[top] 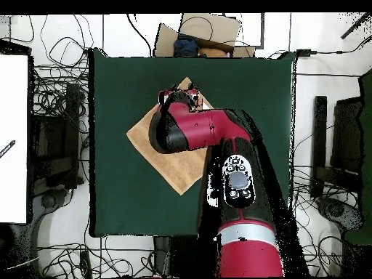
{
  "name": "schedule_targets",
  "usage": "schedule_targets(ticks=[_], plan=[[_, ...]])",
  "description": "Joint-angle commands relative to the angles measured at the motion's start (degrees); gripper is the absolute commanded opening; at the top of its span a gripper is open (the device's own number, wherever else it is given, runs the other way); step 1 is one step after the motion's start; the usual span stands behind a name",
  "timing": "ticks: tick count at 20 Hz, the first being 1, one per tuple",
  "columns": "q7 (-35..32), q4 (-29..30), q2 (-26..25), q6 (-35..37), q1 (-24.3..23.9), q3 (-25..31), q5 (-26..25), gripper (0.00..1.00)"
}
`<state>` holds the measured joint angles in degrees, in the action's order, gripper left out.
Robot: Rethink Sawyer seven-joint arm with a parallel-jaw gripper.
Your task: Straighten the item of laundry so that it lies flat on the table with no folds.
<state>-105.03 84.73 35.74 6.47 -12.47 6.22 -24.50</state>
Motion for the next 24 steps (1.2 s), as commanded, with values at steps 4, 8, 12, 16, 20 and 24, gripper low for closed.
schedule_targets(ticks=[4, 8, 12, 16, 20, 24], plan=[[7.1, 2.7, 0.5, 22.6, -10.8, 15.4, 6.9, 1.00], [6.7, 2.4, 0.8, 23.3, -10.9, 15.8, 6.0, 1.00], [5.6, 2.1, 0.9, 24.2, -11.1, 16.3, 5.0, 1.00], [5.0, 1.9, 0.9, 24.8, -11.1, 16.6, 4.5, 1.00], [4.9, 2.2, 1.0, 24.9, -11.2, 16.7, 4.5, 1.00], [4.8, 3.2, 1.0, 25.2, -11.6, 17.7, 4.7, 1.00]])
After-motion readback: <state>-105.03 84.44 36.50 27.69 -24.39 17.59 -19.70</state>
